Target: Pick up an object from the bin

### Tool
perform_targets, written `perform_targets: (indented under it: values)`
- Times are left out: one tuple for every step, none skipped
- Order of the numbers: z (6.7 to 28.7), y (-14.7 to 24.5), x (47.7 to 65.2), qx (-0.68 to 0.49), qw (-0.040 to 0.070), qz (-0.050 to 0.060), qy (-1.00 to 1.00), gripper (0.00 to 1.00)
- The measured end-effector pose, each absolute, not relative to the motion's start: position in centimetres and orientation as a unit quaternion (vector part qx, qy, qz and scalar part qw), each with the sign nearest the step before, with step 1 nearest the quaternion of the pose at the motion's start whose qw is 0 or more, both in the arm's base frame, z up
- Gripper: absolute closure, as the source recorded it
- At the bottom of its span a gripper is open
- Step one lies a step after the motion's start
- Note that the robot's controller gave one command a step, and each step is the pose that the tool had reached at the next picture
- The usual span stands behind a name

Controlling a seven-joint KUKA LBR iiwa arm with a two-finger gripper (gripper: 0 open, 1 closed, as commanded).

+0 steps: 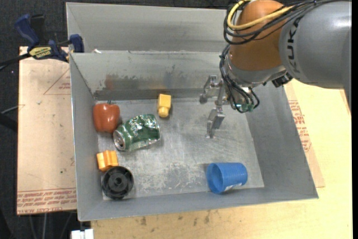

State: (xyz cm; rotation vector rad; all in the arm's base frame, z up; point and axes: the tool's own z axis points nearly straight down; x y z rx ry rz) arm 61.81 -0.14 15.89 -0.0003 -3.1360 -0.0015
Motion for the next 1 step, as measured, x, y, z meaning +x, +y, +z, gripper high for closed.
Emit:
perform_targets:
  values:
    - [16.31, -0.14, 61.99, 0.0, -0.001, 0.0, -1.0, 0.0]
